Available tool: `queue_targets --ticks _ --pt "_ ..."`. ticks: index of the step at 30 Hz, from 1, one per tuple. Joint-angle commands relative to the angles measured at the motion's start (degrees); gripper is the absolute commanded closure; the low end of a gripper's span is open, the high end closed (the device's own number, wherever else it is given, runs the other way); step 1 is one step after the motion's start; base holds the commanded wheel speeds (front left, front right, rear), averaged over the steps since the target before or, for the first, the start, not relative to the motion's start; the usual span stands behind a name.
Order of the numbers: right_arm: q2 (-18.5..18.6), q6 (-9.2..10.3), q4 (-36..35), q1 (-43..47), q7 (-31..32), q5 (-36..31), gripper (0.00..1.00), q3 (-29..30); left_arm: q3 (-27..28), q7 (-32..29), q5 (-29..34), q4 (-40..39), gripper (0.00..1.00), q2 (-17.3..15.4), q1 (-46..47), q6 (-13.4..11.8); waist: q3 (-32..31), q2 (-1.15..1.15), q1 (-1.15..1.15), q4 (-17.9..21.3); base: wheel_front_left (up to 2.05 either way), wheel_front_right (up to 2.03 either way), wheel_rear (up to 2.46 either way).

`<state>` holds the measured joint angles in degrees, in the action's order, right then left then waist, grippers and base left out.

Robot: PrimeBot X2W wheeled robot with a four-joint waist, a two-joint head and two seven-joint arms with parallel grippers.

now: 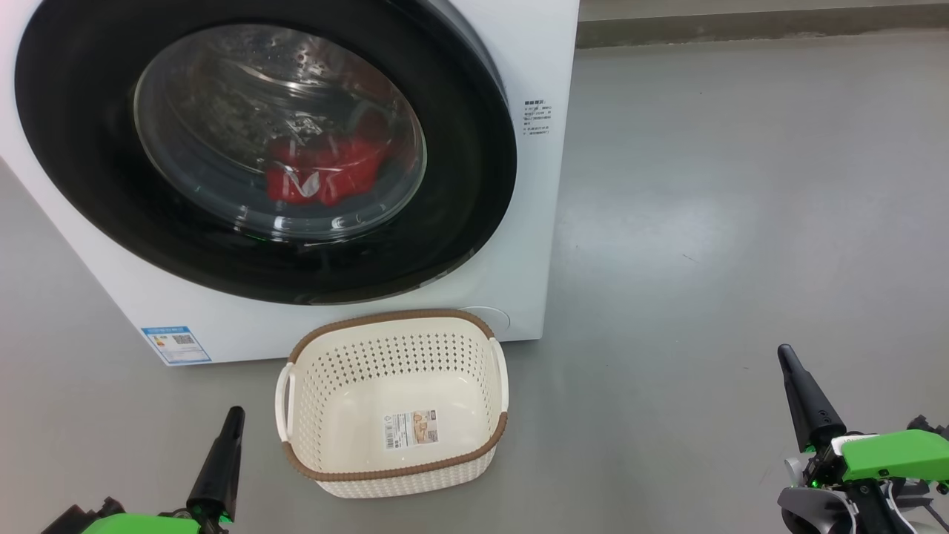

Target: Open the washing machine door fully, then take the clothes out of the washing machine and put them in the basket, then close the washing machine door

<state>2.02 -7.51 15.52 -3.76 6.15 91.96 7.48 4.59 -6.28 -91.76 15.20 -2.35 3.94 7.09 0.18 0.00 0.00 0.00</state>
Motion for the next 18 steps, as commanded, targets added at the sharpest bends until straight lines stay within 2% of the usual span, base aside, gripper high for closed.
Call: queue_targets --ticks 1,18 --pt "0.86 0.02 -1.50 -2.42 0.32 0.23 1.00 -0.98 1.91 -0.19 -0.42 -1.17 1.00 -0.53 2.25 0.40 0.00 0.00 0.00 0.00 0.00 0.00 0.00" --pt "0.86 0.02 -1.50 -2.42 0.32 0.23 1.00 -0.98 1.91 -0.19 -0.42 -1.17 1.00 -0.53 2.25 0.40 0.00 0.00 0.00 0.00 0.00 0.00 0.00"
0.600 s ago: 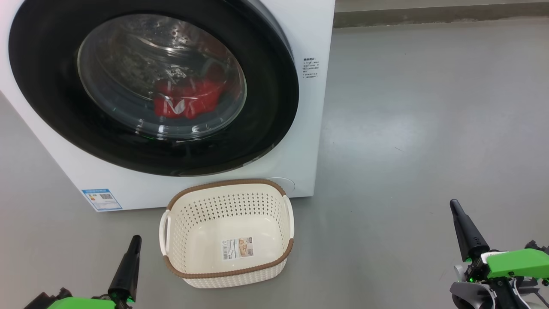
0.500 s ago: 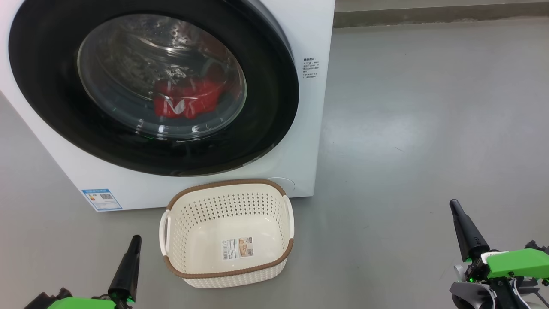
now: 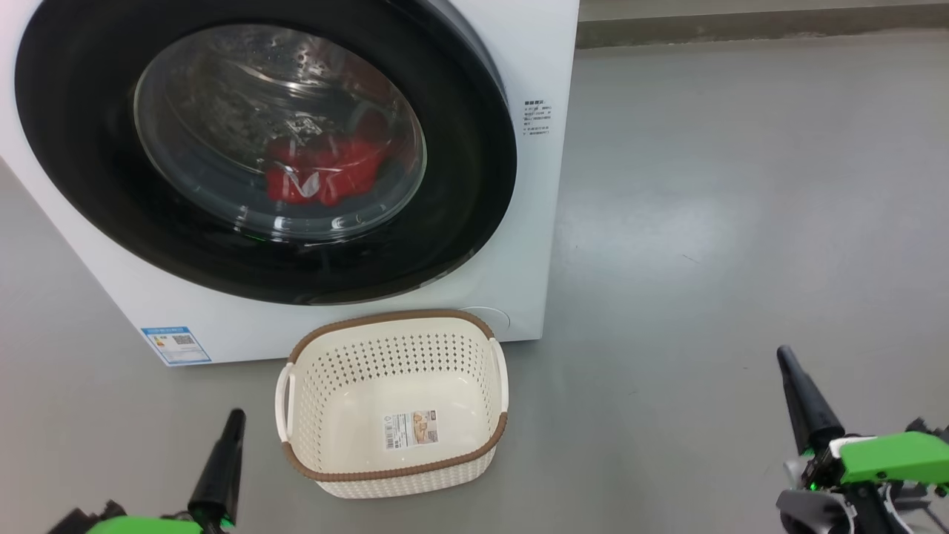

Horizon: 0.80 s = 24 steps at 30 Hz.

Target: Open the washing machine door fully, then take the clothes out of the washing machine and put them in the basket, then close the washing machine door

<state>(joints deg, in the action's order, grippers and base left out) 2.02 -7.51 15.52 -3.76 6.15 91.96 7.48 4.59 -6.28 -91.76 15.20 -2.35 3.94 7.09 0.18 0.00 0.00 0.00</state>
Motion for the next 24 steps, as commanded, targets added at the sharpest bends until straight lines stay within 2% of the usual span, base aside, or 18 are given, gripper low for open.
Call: queue_targets --ticks 1,2,6,13,17,24 --pt "-0.05 -0.01 0.21 0.03 -0.02 0.00 1.00 -0.04 -0.06 0.01 -0.01 0.18 1.00 0.01 -0.04 -0.01 0.00 0.00 0.00 0.00 0.00 0.00 0.00" --pt "-0.23 -0.01 0.79 0.20 -0.07 0.00 0.00 -0.12 -0.16 0.02 0.00 0.67 0.00 0.10 -0.26 -0.01 0.00 0.00 0.00 0.00 0.00 0.00 0.00" --pt "-1.32 -0.01 4.10 2.76 -0.08 0.00 0.00 -0.68 -0.65 0.02 0.01 3.77 0.00 0.91 -2.52 -0.02 0.01 0.00 0.00 0.00 0.00 0.00 0.00" --pt "-1.20 -0.01 3.86 1.67 -1.23 0.13 0.00 -2.07 -1.73 0.76 -0.39 3.67 0.00 0.83 -1.41 0.00 -0.03 0.00 0.13 -0.02 0.00 0.00 0.00" --pt "-1.13 -0.01 3.85 1.13 -1.91 -0.12 0.00 -2.93 -2.39 1.21 -0.64 3.60 0.00 0.78 -0.88 0.01 0.10 0.00 0.01 -0.01 0.00 0.00 0.00" --pt "-1.00 -0.01 3.77 -0.03 -3.11 -1.23 0.00 -4.23 -3.53 2.29 -0.04 3.23 0.00 0.60 0.27 0.04 0.29 0.00 0.00 -0.03 0.00 0.00 0.00"
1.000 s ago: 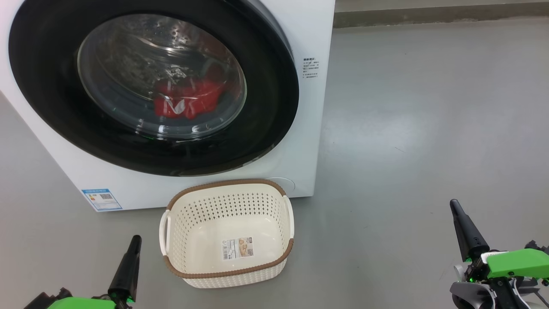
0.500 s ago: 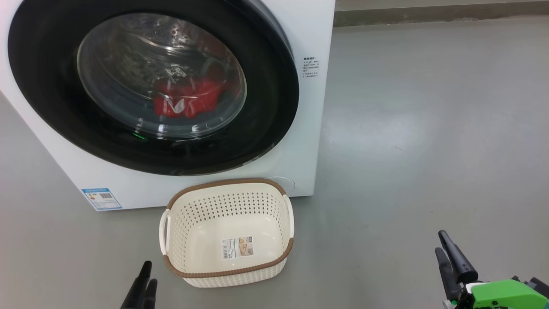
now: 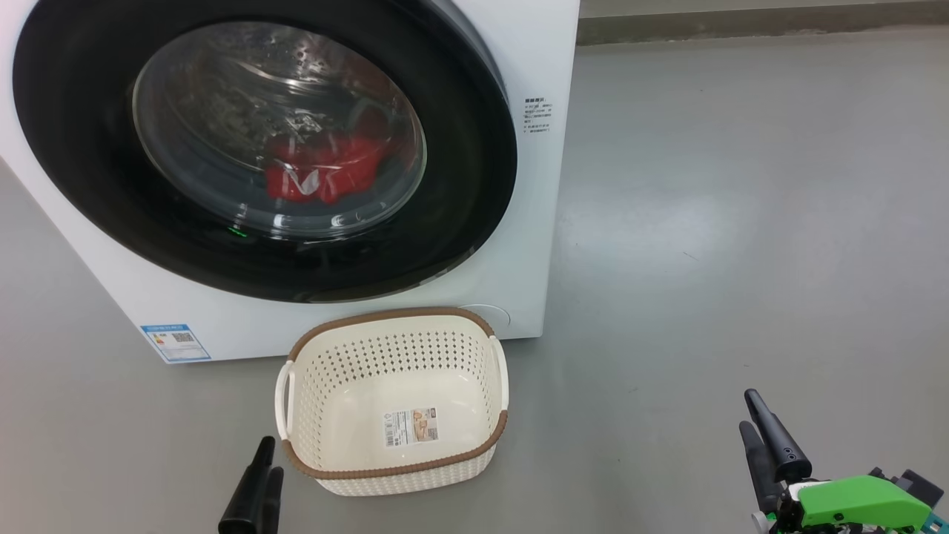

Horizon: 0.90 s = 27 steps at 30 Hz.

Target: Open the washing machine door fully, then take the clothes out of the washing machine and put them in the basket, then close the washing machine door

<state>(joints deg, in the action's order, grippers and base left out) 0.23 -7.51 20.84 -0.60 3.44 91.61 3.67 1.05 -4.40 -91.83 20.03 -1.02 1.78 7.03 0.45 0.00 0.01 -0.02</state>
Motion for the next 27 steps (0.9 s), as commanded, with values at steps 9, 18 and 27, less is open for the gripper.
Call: queue_targets --ticks 9,18,27 --pt "0.93 0.00 -1.62 -4.43 -1.75 -4.39 0.00 -1.19 -1.88 2.45 2.87 -1.95 0.00 -1.50 3.96 0.13 0.24 0.00 -0.01 -0.06 0.00 0.00 0.00" --pt "1.08 0.00 -1.52 -5.81 -3.27 -9.54 0.00 -2.08 -2.25 4.09 9.65 -2.35 0.00 -1.54 5.26 0.16 0.36 0.00 -0.01 -0.09 0.00 0.00 0.00" --pt "1.24 0.00 -1.38 -7.10 -4.79 -17.20 0.00 -2.91 -3.16 5.62 17.66 -3.00 0.00 -1.43 6.42 0.19 0.32 0.00 -0.01 -0.06 0.00 0.00 0.00"
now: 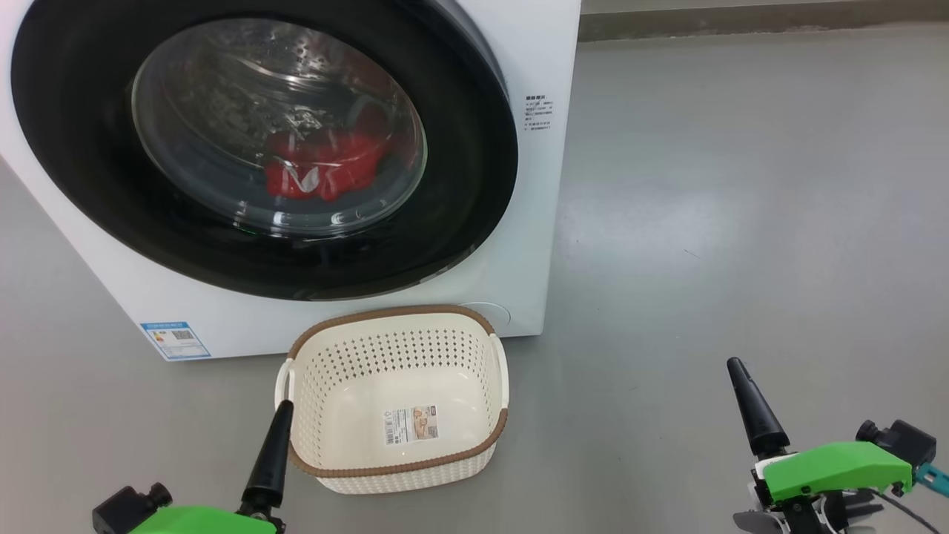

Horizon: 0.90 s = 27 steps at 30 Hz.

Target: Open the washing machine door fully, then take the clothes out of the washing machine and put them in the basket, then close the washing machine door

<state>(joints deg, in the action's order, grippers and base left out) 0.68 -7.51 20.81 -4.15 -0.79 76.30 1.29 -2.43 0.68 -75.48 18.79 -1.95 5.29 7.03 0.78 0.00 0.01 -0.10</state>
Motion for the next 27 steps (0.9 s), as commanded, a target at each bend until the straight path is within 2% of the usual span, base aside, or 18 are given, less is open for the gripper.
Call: queue_targets --ticks 1,20,27 --pt "0.81 0.00 -1.29 -3.68 -0.73 -2.98 0.00 -0.62 0.30 0.72 2.18 -1.78 0.00 -0.50 3.03 0.19 -0.03 0.00 0.00 0.03 0.00 0.00 0.00" --pt "1.16 0.01 -0.98 -6.27 -4.09 -22.88 0.00 -3.00 -0.69 4.11 22.34 -2.53 0.00 -0.31 5.50 0.26 -0.17 0.00 0.00 0.19 0.00 0.00 0.00" --pt "1.26 0.01 -1.49 -7.04 -5.11 -28.69 0.00 -3.39 0.08 5.13 27.86 -3.15 0.00 -0.34 6.30 0.22 0.28 0.00 0.00 0.18 0.00 0.00 0.00"
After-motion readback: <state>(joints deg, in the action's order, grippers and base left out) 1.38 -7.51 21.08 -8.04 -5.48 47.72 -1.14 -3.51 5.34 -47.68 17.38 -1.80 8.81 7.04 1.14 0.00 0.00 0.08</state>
